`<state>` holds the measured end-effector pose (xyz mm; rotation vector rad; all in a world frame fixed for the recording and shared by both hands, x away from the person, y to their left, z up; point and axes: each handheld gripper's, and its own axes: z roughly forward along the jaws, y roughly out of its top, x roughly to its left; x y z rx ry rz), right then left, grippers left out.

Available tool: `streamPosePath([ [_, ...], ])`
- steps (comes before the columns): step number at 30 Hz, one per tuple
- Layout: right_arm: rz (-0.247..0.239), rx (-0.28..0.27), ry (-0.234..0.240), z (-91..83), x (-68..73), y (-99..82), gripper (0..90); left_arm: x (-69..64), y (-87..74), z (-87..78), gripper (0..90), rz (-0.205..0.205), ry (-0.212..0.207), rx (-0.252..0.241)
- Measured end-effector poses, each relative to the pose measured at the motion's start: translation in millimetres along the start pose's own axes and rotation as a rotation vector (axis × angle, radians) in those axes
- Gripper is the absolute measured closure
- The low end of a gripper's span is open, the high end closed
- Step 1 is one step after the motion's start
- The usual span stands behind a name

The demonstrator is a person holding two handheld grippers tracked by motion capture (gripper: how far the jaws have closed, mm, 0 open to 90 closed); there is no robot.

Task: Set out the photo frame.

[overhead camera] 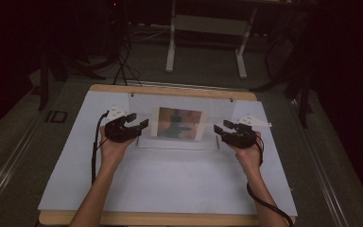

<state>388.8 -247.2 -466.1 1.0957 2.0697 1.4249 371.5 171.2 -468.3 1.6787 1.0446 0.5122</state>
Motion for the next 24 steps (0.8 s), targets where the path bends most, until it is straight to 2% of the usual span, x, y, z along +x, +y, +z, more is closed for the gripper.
streamPosePath([
  [4, 0.022, 0.004, 0.019, 0.5, -3.3, -1.1, 42.3, -0.5, 1.3, -1.9, 38.2, 0.013, 0.012, -0.001],
  [7, 0.0, 0.013, 0.005, -0.3, -2.4, -0.7, 41.9, 0.9, 2.2, -3.9, 37.7, 0.006, 0.01, -0.008],
  [14, -0.019, 0.024, -0.01, -3.2, -0.7, 1.5, 40.9, 5.8, 4.7, -10.1, 37.0, 0.001, 0.015, -0.021],
  [17, -0.022, 0.024, -0.016, -4.9, -1.1, 2.9, 40.5, 6.9, 6.3, -13.7, 36.9, 0.008, 0.015, -0.038],
  [24, -0.017, 0.023, -0.02, -8.9, -2.0, 6.0, 38.7, 10.5, 8.9, -20.8, 37.1, -0.003, 0.023, -0.06],
])
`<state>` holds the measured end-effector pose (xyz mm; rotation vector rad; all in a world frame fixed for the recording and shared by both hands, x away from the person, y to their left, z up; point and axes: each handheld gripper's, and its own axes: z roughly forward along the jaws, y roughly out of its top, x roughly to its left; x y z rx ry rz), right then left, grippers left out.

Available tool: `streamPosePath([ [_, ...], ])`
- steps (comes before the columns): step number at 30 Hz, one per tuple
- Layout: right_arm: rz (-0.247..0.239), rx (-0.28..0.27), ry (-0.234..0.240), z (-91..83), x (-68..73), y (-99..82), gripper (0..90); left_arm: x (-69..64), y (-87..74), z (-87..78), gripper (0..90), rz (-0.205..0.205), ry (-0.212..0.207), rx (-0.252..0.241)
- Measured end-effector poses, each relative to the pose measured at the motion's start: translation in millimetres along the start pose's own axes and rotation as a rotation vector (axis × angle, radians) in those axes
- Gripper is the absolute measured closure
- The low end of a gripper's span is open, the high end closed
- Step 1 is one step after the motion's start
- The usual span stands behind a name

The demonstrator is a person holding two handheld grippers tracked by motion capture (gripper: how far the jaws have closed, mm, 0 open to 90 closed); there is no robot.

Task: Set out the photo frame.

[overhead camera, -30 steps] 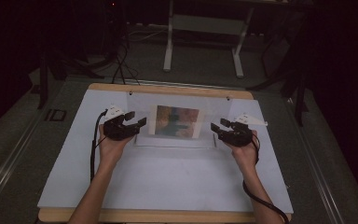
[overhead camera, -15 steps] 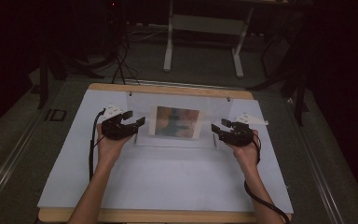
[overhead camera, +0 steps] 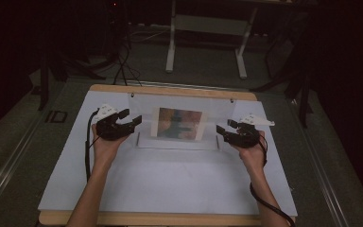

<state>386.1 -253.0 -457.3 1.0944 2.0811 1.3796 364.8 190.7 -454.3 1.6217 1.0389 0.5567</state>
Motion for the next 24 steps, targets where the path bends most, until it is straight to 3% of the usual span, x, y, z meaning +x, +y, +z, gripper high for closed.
streamPosePath([
  [11, 0.014, -0.01, 0.001, -8.9, -2.5, 5.9, 37.6, 4.0, 4.6, -9.5, 37.5, -0.003, 0.006, -0.03],
  [24, 0.052, -0.007, -0.018, -15.3, -15.5, 3.1, 37.5, 15.6, 8.3, -24.3, 39.1, -0.014, 0.052, -0.062],
])
